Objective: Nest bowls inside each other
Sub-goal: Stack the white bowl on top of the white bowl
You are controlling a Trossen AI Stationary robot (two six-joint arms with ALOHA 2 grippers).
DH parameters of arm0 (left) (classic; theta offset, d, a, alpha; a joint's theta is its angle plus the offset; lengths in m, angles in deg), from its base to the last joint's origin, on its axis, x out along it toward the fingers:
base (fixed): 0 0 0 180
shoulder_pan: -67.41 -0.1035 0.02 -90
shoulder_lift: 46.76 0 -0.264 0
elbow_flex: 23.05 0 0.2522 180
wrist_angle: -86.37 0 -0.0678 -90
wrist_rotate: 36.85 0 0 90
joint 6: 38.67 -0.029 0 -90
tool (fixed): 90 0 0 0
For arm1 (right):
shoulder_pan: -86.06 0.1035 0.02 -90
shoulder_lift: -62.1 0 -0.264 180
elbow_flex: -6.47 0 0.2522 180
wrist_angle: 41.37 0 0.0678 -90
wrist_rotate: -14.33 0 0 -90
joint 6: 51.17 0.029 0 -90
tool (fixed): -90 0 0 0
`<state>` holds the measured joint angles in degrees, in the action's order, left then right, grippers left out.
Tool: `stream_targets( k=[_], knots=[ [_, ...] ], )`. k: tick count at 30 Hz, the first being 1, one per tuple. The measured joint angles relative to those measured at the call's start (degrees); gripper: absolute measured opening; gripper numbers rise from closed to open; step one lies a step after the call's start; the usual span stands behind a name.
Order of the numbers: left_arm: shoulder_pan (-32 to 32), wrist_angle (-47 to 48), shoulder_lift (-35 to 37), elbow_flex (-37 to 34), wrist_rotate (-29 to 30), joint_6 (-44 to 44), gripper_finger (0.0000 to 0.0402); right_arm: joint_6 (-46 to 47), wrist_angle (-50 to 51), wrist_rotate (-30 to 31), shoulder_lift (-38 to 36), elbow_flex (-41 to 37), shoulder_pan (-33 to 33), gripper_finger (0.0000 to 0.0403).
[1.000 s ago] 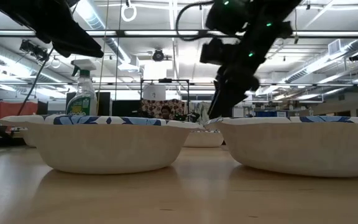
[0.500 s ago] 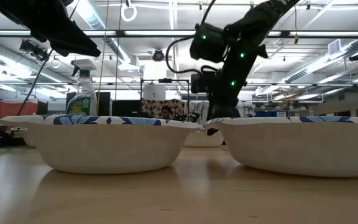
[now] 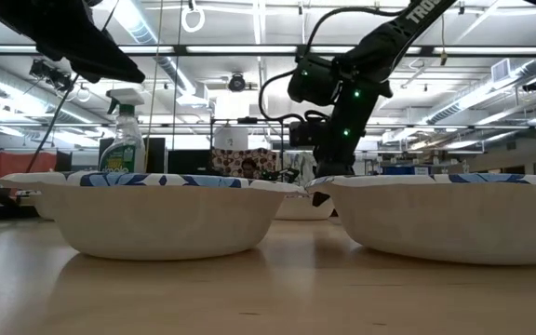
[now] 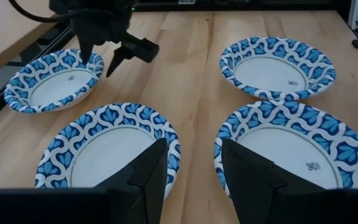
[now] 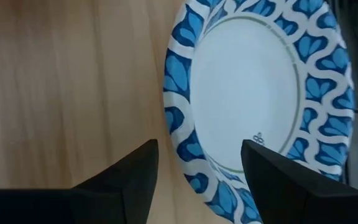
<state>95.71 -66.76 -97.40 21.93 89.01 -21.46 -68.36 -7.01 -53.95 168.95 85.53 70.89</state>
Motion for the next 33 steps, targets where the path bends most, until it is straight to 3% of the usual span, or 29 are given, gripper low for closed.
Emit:
stream_targets(
  k=[10, 26, 33],
  knots=[
    [1.8, 0.2, 0.0, 0.0, 0.0, -2.1, 0.0155, -4.0, -2.5, -3.3, 0.0, -1.4, -1.4, 0.022],
    [1.8, 1.2, 0.0, 0.0, 0.0, -3.1, 0.0155, -4.7, -4.9, -1.5, 0.0, -3.0, -1.5, 0.0089],
    [1.8, 1.1, 0.0, 0.0, 0.1, -3.0, 0.0155, -6.0, -5.0, 0.3, 0.0, -3.0, -0.3, 0.0059]
  ],
)
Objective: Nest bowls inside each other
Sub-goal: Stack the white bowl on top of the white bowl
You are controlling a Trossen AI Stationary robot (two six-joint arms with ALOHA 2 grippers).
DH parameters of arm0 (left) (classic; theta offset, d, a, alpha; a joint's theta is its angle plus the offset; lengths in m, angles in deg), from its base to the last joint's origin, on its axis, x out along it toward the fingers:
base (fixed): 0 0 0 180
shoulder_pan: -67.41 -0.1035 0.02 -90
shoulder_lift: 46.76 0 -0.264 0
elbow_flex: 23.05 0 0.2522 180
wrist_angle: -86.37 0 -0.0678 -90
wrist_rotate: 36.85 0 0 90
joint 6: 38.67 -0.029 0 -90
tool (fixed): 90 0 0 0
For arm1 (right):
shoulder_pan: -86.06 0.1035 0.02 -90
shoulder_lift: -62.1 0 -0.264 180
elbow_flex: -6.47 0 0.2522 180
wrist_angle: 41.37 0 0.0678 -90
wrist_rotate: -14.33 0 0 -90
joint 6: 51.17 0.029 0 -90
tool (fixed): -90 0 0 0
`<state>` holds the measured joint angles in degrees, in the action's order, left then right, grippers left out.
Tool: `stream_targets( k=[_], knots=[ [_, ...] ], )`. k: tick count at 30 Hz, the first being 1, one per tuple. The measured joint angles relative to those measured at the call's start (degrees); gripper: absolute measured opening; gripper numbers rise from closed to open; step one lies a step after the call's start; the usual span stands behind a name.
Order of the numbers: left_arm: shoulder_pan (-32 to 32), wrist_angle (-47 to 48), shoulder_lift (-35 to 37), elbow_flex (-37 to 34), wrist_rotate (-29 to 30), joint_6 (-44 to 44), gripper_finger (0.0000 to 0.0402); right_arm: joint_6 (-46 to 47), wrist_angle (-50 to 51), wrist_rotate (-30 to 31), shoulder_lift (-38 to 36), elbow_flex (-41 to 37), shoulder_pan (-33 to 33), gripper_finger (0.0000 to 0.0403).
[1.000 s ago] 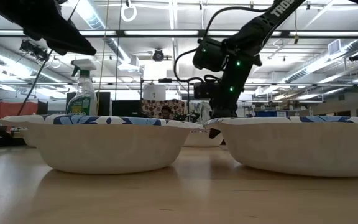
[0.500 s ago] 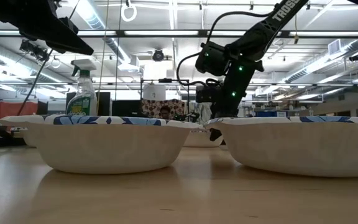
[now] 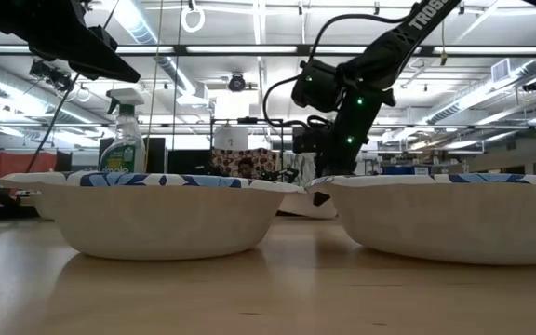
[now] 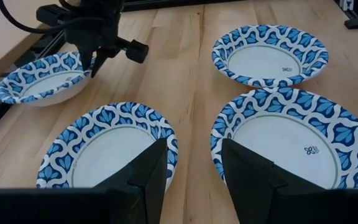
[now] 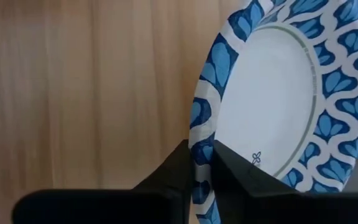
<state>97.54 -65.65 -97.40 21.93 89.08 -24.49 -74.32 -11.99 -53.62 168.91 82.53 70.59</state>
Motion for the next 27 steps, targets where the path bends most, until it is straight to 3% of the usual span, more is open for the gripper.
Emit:
stream_targets(
  k=[11, 19, 27],
  knots=[
    [0.0, -0.2, 0.0, 0.0, 0.5, 0.0, 0.0155, -1.1, -0.5, 6.9, 0.0, 0.0, 3.5, 0.0058],
    [0.0, -0.2, 0.0, 0.0, 0.5, 0.0, 0.0155, -3.8, -0.8, 18.1, -0.1, 0.0, 7.8, 0.0056],
    [0.0, -0.2, 0.0, 0.0, 3.1, -0.4, 0.0155, -7.9, -5.6, 23.6, -0.1, 1.6, 14.2, 0.0057]
  ],
)
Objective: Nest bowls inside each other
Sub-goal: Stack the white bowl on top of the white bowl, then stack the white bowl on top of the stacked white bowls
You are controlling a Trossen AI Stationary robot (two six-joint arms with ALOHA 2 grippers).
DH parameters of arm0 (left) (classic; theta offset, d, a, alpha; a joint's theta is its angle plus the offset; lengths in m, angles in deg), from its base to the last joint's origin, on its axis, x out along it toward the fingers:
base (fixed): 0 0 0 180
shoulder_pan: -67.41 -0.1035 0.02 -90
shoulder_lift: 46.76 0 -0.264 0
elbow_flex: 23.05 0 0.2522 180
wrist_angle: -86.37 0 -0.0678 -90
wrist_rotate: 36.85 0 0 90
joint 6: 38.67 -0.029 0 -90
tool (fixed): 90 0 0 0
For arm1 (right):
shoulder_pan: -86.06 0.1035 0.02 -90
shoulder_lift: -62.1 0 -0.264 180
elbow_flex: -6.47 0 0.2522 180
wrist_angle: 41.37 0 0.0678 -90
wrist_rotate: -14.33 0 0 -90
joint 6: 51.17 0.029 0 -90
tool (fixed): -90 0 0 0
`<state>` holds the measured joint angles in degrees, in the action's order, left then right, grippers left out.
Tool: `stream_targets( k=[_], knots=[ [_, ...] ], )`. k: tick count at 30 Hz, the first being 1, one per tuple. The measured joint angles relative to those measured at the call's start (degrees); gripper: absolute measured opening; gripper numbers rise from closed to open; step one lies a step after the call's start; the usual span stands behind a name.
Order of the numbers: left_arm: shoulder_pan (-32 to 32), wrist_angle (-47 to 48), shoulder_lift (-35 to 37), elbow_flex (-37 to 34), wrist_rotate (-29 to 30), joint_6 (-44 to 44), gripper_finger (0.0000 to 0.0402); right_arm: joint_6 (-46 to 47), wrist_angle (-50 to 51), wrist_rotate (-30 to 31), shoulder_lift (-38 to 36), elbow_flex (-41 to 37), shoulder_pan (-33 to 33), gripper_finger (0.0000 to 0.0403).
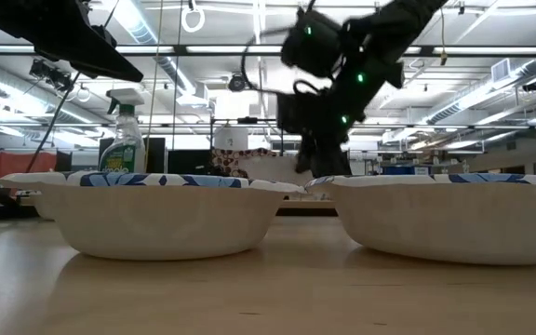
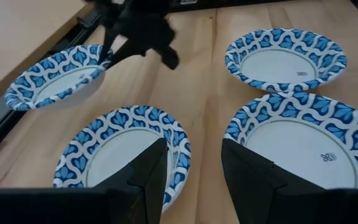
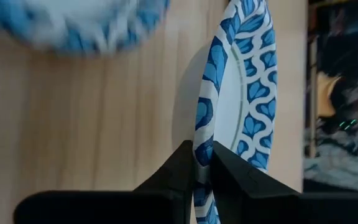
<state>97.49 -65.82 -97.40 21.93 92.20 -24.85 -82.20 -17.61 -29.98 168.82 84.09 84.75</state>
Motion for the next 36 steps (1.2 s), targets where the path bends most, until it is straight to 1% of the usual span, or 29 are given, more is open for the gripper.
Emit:
stream_targets(
  k=[3, 5, 10, 12, 15, 17, 21, 24, 26, 28, 30, 32, 34, 36],
  knots=[
    [0.0, 0.0, 0.0, 0.0, 0.1, 0.0, 0.0155, -0.1, -0.1, 0.1, 0.0, 2.5, 2.6, 0.0057],
    [0.0, 0.0, 0.2, 0.0, 0.1, 0.0, 0.0155, -0.1, -0.2, -2.0, 0.0, 4.3, 4.2, 0.0057],
    [0.0, 1.3, 3.0, 1.2, 0.3, 0.0, 0.0155, -0.7, -4.7, -9.9, -0.1, 5.7, 7.5, 0.0057],
    [0.0, 1.3, 4.3, 2.2, 0.4, -0.1, 0.0155, -1.8, -6.9, -14.3, -0.1, 5.7, 8.3, 0.0057],
    [0.0, 1.7, 6.0, 2.5, 0.4, -0.1, 0.0155, -2.5, -9.8, -21.6, -0.1, 5.7, 8.8, 0.0057],
    [-0.4, 2.1, 6.4, 2.5, 0.4, 0.0, 0.0155, -2.6, -12.4, -24.0, -0.1, 5.1, 8.7, 0.0057],
    [-0.5, 2.5, 6.4, 2.5, 0.4, 1.4, 0.0155, -3.1, -12.5, -24.4, 0.0, 4.4, 7.2, 0.0064],
    [-0.3, 2.5, 6.4, 2.5, 0.4, 2.5, 0.0155, -5.3, -11.0, -23.9, 0.0, 4.2, 6.2, 0.0083],
    [-0.1, 2.6, 6.4, 2.5, 0.4, 2.9, 0.0155, -7.9, -9.2, -22.8, 0.0, 4.2, 6.0, 0.0104],
    [0.1, 2.6, 6.4, 2.5, 0.4, 3.3, 0.0155, -9.7, -8.2, -23.3, 0.0, 4.2, 6.0, 0.0133],
    [0.0, 2.6, 6.4, 2.5, -0.1, 3.5, 0.0155, -10.0, -8.6, -24.9, 0.0, 4.1, 6.1, 0.0165],
    [0.0, 2.8, 6.4, 2.5, -0.8, 4.6, 0.0155, -9.6, -8.9, -24.8, 0.0, 4.2, 6.5, 0.0195],
    [0.0, 4.1, 6.4, 2.5, -1.3, 6.8, 0.0155, -8.7, -8.8, -21.5, 0.0, 4.6, 7.4, 0.0221],
    [-0.2, 7.0, 6.4, 2.5, -1.7, 9.7, 0.0155, -8.3, -8.8, -16.5, 0.0, 5.3, 8.6, 0.024]
  ],
)
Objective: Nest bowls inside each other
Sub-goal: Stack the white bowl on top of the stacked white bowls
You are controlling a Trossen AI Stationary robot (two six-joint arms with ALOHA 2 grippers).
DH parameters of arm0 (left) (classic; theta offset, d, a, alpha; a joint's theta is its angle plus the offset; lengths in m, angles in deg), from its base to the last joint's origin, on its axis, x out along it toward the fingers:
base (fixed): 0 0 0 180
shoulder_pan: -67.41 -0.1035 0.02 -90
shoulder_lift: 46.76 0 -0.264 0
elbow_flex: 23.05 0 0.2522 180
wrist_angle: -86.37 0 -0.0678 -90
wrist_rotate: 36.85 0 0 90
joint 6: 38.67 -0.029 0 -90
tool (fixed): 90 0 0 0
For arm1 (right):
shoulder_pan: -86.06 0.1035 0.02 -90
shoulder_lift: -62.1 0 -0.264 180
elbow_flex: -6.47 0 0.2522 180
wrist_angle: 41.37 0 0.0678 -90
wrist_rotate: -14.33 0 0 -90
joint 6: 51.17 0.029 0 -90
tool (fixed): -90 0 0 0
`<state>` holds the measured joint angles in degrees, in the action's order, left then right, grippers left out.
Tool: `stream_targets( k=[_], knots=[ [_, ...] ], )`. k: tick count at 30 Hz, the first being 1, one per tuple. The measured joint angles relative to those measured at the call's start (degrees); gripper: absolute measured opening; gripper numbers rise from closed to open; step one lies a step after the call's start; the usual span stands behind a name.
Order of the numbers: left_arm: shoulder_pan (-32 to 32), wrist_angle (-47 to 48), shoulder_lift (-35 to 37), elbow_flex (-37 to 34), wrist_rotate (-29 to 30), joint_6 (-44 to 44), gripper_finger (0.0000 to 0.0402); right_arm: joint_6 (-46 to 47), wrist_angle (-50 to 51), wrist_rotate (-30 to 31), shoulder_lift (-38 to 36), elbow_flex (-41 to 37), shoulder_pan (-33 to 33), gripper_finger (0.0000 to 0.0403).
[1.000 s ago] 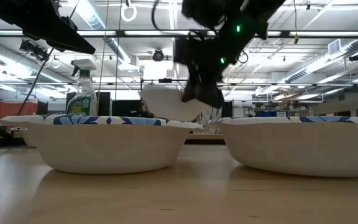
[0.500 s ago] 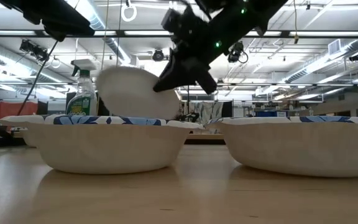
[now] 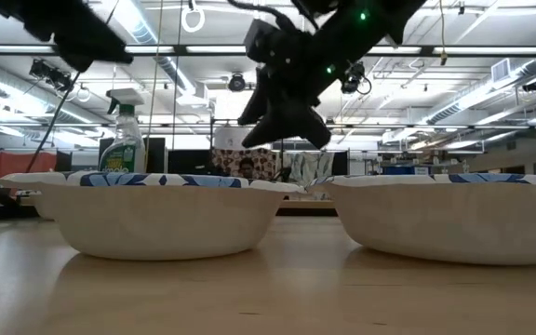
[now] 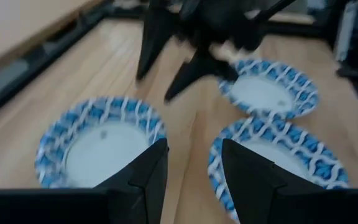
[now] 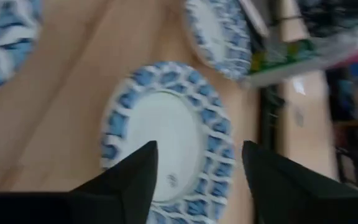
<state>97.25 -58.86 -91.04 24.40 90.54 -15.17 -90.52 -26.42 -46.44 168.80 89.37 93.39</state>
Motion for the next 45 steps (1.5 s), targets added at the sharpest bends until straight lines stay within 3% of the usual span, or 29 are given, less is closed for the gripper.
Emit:
stream_targets(
  k=[6, 10, 13, 18, 25, 36, 45],
  knots=[
    [-3.2, 11.0, -2.7, 0.0, -1.0, 12.6, 0.0155, 4.4, 1.8, 6.7, -1.9, 1.3, 3.1, 0.0263],
    [-7.7, 14.3, -7.0, 0.0, -2.4, 15.5, 0.0156, 15.5, 7.0, 3.4, -5.3, 1.7, 3.5, 0.0257],
    [-11.5, 15.5, -10.2, 0.0, -3.4, 15.7, 0.0162, 24.1, 17.2, 1.8, -8.0, 1.7, 2.0, 0.0248],
    [-19.0, 18.7, -15.8, 0.0, -8.6, 14.3, 0.0201, 35.4, 28.6, 0.5, -12.6, 0.5, -1.5, 0.024],
    [-24.4, 21.9, -21.6, 2.2, -10.2, 11.3, 0.0261, 36.7, 20.6, 0.6, -18.2, -8.5, -2.4, 0.0239],
    [-26.9, 28.2, -28.1, 4.7, -10.8, 10.7, 0.0254, 39.4, 1.5, -1.3, -21.1, -22.2, -2.4, 0.0239],
    [-30.1, 28.2, -37.2, 4.7, -13.3, 9.8, 0.0253, 39.2, -7.0, -3.8, -21.1, -25.4, -1.3, 0.0239]
  ],
)
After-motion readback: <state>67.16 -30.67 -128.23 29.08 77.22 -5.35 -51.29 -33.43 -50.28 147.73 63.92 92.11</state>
